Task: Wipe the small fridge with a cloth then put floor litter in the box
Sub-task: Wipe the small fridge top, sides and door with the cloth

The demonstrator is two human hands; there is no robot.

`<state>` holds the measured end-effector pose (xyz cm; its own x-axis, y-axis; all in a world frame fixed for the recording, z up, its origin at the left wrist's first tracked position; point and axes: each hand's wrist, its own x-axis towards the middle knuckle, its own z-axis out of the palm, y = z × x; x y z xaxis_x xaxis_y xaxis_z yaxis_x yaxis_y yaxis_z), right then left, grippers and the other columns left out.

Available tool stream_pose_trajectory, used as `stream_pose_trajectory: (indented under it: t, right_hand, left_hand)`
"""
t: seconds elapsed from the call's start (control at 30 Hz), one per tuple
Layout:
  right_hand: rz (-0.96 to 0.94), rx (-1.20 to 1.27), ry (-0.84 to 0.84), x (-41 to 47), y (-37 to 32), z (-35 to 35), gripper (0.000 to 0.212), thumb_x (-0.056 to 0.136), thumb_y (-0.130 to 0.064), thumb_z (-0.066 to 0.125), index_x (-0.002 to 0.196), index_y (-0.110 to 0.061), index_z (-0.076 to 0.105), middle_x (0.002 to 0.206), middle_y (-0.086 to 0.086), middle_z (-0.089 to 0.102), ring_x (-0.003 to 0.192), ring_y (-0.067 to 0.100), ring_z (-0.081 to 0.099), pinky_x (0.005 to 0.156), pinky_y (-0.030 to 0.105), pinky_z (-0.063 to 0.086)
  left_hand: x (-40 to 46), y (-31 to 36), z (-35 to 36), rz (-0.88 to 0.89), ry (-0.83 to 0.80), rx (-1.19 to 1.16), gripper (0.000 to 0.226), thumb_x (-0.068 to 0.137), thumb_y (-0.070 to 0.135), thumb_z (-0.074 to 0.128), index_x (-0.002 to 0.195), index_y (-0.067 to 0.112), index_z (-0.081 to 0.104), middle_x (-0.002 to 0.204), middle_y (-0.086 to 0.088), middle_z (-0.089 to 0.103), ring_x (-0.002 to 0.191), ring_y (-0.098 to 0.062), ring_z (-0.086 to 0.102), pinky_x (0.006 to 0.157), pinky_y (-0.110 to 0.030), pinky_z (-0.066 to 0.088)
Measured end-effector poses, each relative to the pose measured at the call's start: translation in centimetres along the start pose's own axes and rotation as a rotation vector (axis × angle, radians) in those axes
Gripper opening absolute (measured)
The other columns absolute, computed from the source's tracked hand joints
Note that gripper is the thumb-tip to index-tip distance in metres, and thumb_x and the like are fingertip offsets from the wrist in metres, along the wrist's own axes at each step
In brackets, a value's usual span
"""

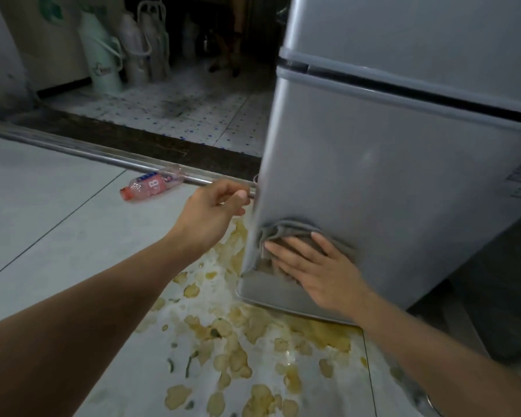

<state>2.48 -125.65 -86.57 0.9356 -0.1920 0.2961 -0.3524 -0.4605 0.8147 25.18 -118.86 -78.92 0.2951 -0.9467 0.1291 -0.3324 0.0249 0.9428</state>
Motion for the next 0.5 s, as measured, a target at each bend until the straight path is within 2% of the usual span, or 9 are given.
stream_pose_trajectory:
  t: [0.07,0.17,0.23,0.33,0.4,0.5]
  right_hand:
    - [-0.112,-0.031,-0.06,0.1,-0.2,-0.3,0.085,0.068,-0.026,0.071,0.145,-0.025,0.034,0.156,-0.01,0.016,0.139,0.014,0.019,0.117,0.041,-0.006]
    - [-0.032,-0.058,0.059,2.2,2.3,-1.5,0.082,0.072,-0.028,0.064,0.145,-0.022,0.028,0.154,-0.006,0.021,0.139,0.017,0.022,0.115,0.043,0.0]
    - [0.112,-0.052,0.182,5.2,5.2,-2.9,0.071,0.077,-0.028,0.056,0.144,-0.02,0.032,0.153,-0.003,0.026,0.138,0.022,0.024,0.114,0.046,0.0]
    - [0.224,-0.033,0.245,8.7,7.2,-4.3,0.058,0.08,-0.028,0.052,0.137,-0.02,0.044,0.151,0.0,0.029,0.138,0.027,0.023,0.113,0.054,0.003]
    - [0.219,-0.029,0.25,9.4,6.2,-4.5,0.051,0.079,-0.027,0.053,0.129,-0.017,0.054,0.148,0.001,0.04,0.136,0.028,0.027,0.112,0.054,0.006]
    - [0.094,-0.058,0.175,9.1,3.1,-3.2,0.044,0.08,-0.026,0.051,0.121,-0.012,0.059,0.137,0.005,0.053,0.132,0.029,0.037,0.113,0.052,0.006]
  left_hand:
    - [-0.4,-0.7,-0.7,-0.021,0.027,-0.008,0.016,0.096,0.028,0.046,0.102,0.029,0.061,0.1,0.01,0.067,0.089,-0.002,0.064,0.065,-0.021,0.046]
    - [-0.4,-1.6,-1.8,-0.043,0.05,0.01,0.018,0.096,0.028,0.045,0.104,0.029,0.061,0.101,0.009,0.067,0.093,-0.007,0.063,0.071,-0.025,0.048]
    - [-0.1,-2.3,-2.2,-0.072,0.051,0.029,0.018,0.096,0.026,0.046,0.106,0.027,0.061,0.102,0.006,0.066,0.095,-0.01,0.062,0.071,-0.026,0.048]
    - [0.2,-3.5,-2.2,-0.121,0.062,0.035,0.018,0.094,0.021,0.047,0.104,0.027,0.061,0.101,0.003,0.067,0.095,-0.015,0.063,0.066,-0.025,0.048]
    - [0.3,-4.1,-2.0,-0.137,0.069,0.041,0.018,0.094,0.019,0.048,0.104,0.028,0.06,0.103,0.003,0.067,0.096,-0.015,0.063,0.065,-0.022,0.046]
    - [0.4,-4.8,-1.9,-0.148,0.1,0.045,0.019,0.095,0.019,0.048,0.107,0.026,0.059,0.108,0.001,0.065,0.098,-0.016,0.062,0.064,-0.019,0.044]
